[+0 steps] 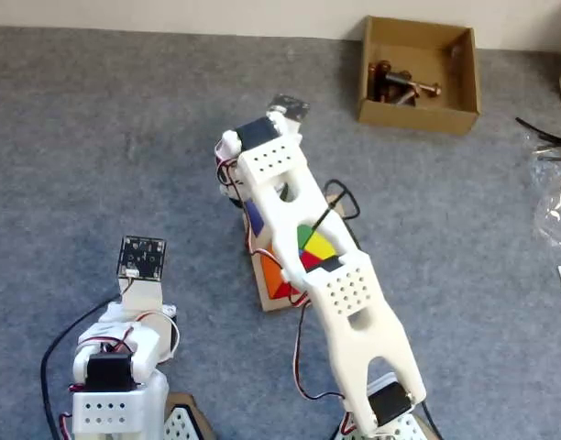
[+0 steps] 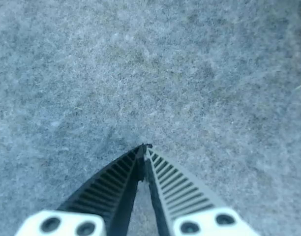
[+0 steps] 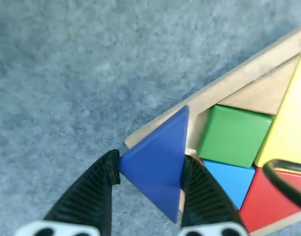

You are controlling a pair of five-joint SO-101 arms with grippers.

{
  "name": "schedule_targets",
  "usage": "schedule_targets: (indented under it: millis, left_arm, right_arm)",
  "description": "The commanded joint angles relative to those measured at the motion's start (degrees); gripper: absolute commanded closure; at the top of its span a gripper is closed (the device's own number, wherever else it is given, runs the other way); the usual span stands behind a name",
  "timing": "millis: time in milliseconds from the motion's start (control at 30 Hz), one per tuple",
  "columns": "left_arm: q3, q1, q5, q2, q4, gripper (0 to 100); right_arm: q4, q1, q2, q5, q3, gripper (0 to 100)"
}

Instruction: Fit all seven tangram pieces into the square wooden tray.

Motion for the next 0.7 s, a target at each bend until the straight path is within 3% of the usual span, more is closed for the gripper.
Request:
schedule_targets:
  millis: [0, 233, 400, 667]
  left_arm:
    - [1.27, -0.75, 0.26, -0.75, 0.26, 99]
    - [1.27, -0.75, 0.26, -0.75, 0.26, 99]
    - [1.27, -0.75, 0.26, -0.75, 0.26, 99]
    - [1.27, -0.75, 0.26, -0.75, 0.26, 99]
  right_arm:
    - [0.92, -0.48, -1.71, 0.0, -3.21, 98.5]
    - [1.1, 0.13, -2.24, 6.51, -3.65, 99.1]
    - [1.1, -0.13, -10.51, 11.6, -1.89, 99.4]
    - [1.01, 0.22, -22.81, 9.23, 17.54, 99.4]
